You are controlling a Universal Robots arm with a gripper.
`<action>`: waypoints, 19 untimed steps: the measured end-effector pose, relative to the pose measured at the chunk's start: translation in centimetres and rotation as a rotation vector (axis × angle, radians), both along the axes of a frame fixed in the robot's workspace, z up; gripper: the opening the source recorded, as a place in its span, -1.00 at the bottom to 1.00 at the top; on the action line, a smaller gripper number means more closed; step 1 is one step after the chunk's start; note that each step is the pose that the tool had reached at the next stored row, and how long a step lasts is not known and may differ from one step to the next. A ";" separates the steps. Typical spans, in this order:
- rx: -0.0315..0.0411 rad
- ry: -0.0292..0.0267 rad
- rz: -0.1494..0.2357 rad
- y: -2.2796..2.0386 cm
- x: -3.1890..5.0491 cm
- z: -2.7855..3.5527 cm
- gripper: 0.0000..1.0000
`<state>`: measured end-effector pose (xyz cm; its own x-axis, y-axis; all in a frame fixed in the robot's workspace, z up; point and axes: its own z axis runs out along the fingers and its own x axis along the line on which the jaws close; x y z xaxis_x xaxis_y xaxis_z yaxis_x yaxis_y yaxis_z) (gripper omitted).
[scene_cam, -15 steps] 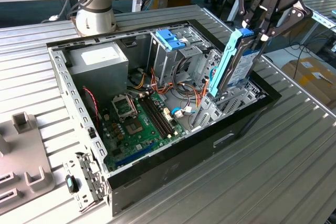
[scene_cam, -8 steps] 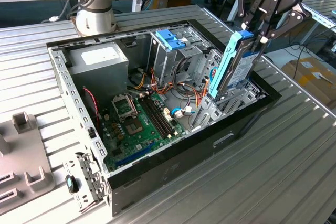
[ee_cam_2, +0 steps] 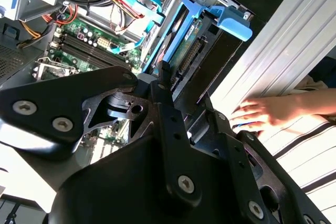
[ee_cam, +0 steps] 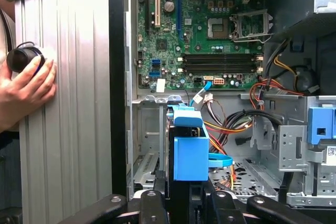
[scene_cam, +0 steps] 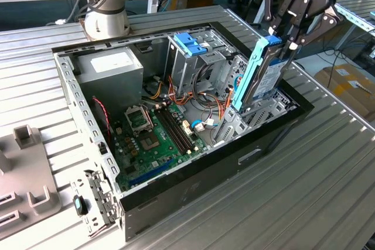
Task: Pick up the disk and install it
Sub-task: 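Insert the disk into the insertion slot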
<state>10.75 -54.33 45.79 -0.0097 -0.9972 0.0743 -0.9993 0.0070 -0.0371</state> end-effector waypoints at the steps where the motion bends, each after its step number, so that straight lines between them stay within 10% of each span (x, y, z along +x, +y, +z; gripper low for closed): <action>1: -0.0001 0.0000 0.000 0.00 0.00 -0.02 -0.30; 19: 0.0000 0.0000 0.000 -0.03 0.00 -1.06 -0.30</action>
